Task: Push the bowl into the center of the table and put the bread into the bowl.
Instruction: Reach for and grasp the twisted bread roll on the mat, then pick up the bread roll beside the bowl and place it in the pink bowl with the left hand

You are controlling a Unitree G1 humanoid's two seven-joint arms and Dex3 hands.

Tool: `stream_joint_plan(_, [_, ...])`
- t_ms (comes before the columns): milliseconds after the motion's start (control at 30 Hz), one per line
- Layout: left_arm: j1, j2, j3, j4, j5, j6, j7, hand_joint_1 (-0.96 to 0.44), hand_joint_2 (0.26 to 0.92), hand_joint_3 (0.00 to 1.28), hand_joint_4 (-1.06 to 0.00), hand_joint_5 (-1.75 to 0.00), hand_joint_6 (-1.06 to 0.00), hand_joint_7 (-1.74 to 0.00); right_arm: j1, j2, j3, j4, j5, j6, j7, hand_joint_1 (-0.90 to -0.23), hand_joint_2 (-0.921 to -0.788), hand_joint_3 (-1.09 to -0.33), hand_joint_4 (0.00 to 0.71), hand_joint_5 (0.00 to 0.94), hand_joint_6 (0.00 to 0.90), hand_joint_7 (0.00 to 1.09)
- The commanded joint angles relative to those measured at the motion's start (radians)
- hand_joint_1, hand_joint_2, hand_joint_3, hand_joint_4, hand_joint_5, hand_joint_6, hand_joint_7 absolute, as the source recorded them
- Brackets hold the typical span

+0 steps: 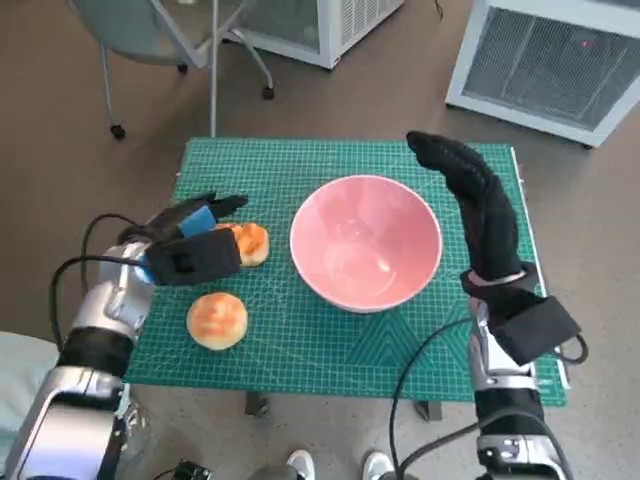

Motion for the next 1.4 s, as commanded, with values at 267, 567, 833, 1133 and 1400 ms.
stream_joint_plan(267, [-0.078, -0.065, -0.070, 0.151, 0.026, -0.026, 0.087, -0.01, 0.806, 0.01, -0.43, -0.03, -0.60, -0.05, 0.018, -0.002, 0.005, 0.004, 0.011, 0.009, 0.013, -0.725, -0.921, -0.797, 0.183, 0.000, -0.001, 0.50])
stream_joint_plan(567, [-0.084, -0.032, -0.105, 0.176, 0.049, -0.143, 0.218, 0.00, 0.912, 0.07, -0.69, -1.15, -0.64, -1.02, 0.026, -0.003, 0.003, -0.008, 0.013, 0.010, 0.013, -0.722, -0.921, -0.798, 0.183, 0.000, -0.001, 0.50])
stream_joint_plan(833, [-0.067, 0.028, -0.045, 0.042, -0.013, -0.223, 0.201, 0.00, 0.920, 0.06, -0.71, -1.14, -0.61, -1.17, 0.031, -0.003, 0.003, -0.014, 0.016, 0.008, 0.011, -0.729, -0.921, -0.797, 0.182, 0.000, -0.001, 0.50])
stream_joint_plan(1133, [0.033, 0.088, 0.090, -0.335, -0.114, -0.227, 0.188, 0.00, 0.920, 0.04, -0.74, -1.11, -0.63, -1.16, 0.032, -0.003, 0.004, -0.014, 0.017, 0.008, 0.009, -0.728, -0.921, -0.803, 0.175, 0.000, -0.001, 0.50])
stream_joint_plan(1400, [0.093, 0.073, 0.178, -0.600, -0.129, -0.225, 0.254, 0.00, 0.918, 0.03, -0.78, -1.12, -0.65, -1.09, 0.028, -0.001, 0.003, -0.006, 0.021, 0.009, 0.011, -0.717, -0.921, -0.806, 0.174, 0.000, -0.001, 0.50])
